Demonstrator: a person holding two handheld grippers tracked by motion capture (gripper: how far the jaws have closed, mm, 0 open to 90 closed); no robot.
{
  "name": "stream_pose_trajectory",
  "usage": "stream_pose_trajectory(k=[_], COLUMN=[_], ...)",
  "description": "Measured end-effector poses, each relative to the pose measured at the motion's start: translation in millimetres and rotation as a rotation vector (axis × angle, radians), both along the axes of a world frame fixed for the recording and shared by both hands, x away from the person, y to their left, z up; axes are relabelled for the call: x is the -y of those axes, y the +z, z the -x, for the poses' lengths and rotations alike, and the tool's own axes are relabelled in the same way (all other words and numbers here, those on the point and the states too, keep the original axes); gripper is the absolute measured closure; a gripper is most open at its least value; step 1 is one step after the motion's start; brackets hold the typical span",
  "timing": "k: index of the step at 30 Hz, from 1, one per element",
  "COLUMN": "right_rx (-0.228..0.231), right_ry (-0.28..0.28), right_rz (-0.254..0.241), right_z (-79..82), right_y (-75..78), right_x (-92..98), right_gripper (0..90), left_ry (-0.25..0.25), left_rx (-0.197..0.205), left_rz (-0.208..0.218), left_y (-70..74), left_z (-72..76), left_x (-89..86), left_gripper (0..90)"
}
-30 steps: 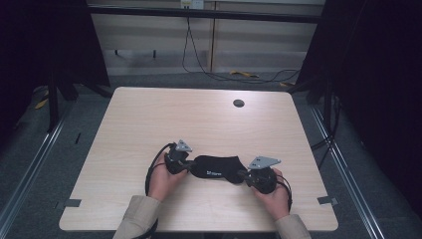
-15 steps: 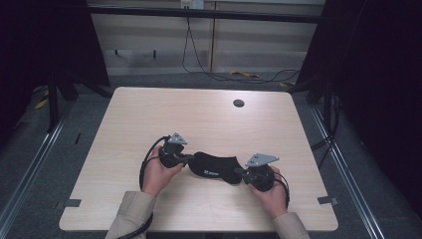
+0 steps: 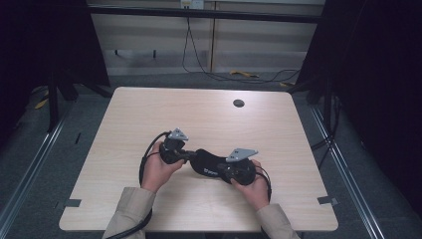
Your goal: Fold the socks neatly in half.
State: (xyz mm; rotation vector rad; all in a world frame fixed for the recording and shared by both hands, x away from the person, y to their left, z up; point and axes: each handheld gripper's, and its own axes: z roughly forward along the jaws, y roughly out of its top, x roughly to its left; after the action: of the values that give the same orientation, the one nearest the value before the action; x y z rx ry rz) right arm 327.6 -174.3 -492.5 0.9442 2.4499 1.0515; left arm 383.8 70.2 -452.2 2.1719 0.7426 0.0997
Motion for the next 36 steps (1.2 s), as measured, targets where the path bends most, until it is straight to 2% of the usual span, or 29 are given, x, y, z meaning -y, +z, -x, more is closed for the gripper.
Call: stream_pose_trajectory(k=[2,4,9,12,15,17,22,25,29,32,34,36], right_rx=[-0.009,-0.016,-0.024,-0.017,-0.009,-0.001,0.022,0.025,0.009,-0.012,-0.031,-0.040], right_ry=[0.006,0.006,0.023,0.042,0.042,0.038,-0.004,-0.023,-0.024,-0.031,-0.040,-0.050], right_rz=[0.015,-0.005,-0.013,-0.003,-0.002,0.006,-0.009,-0.009,0.014,0.002,-0.023,-0.013], right_z=[-0.4,-1.6,-5.2,-6.3,-6.8,-5.9,0.1,4.5,12.4,16.4,17.4,18.1], right_y=[-6.0,-6.1,-6.6,-6.9,-4.2,0.9,22.0,27.6,22.7,15.6,9.3,3.7], right_x=[-5.9,-8.9,-22.8,-32.6,-33.4,-27.4,-1.2,15.4,29.2,37.7,42.7,45.7], right_gripper=[89.5,89.5,89.5,89.5,89.1,88.9,88.3,88.4,88.4,87.9,87.9,87.8], left_ry=[-0.002,-0.007,-0.017,-0.017,-0.015,-0.011,-0.008,-0.012,-0.012,-0.020,-0.029,-0.032], left_rx=[0.001,0.005,0.015,0.021,0.023,0.019,0.021,0.022,0.017,0.021,0.020,0.018], left_rz=[0.006,0.010,0.014,0.018,0.008,0.010,0.008,-0.001,-0.004,-0.015,-0.020,-0.013], left_y=[2.2,5.1,13.7,16.0,15.5,15.2,14.5,15.6,16.9,19.2,20.4,20.4], left_z=[-0.1,0.3,1.8,2.4,2.5,2.3,1.9,2.4,2.2,2.0,2.5,3.7], left_x=[1.2,2.6,3.9,1.1,-1.4,-3.0,-3.4,-3.1,-3.2,-1.0,1.4,5.2], left_gripper=[86.8,86.8,86.8,86.8,86.9,86.8,86.8,86.8,86.8,86.8,86.9,86.8])
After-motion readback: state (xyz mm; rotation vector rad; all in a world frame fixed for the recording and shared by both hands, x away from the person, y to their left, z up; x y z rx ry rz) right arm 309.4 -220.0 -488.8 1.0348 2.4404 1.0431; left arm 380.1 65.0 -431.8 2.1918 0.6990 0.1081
